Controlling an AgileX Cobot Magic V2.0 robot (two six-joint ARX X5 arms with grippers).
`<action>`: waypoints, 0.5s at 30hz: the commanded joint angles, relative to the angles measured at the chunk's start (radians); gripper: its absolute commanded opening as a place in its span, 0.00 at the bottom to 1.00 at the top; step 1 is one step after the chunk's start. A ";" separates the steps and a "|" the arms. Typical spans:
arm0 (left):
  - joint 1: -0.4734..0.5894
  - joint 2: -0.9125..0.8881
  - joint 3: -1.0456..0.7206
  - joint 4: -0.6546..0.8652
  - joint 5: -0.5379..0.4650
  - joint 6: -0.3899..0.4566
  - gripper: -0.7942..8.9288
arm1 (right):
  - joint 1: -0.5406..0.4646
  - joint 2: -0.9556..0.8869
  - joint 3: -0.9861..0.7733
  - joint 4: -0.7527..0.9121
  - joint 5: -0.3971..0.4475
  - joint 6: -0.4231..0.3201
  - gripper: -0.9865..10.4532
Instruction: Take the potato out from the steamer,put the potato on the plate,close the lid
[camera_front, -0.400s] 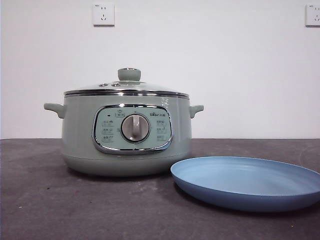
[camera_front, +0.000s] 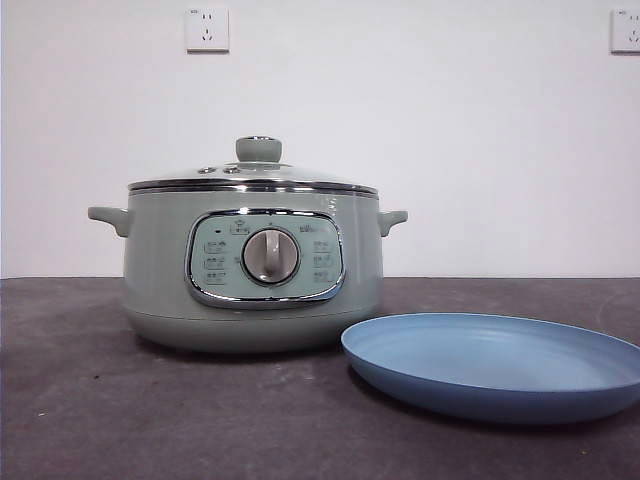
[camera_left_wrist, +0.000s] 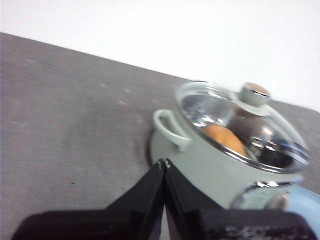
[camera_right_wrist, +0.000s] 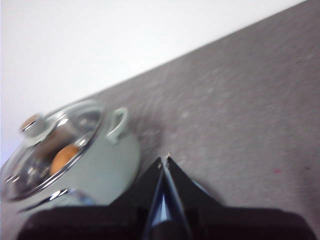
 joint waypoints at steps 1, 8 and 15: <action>0.003 0.084 0.071 -0.039 0.055 0.085 0.07 | 0.000 0.089 0.098 -0.057 -0.072 -0.084 0.08; 0.003 0.315 0.290 -0.205 0.246 0.282 0.07 | 0.014 0.309 0.380 -0.322 -0.242 -0.298 0.08; -0.017 0.454 0.463 -0.367 0.373 0.405 0.07 | 0.082 0.441 0.582 -0.569 -0.253 -0.452 0.08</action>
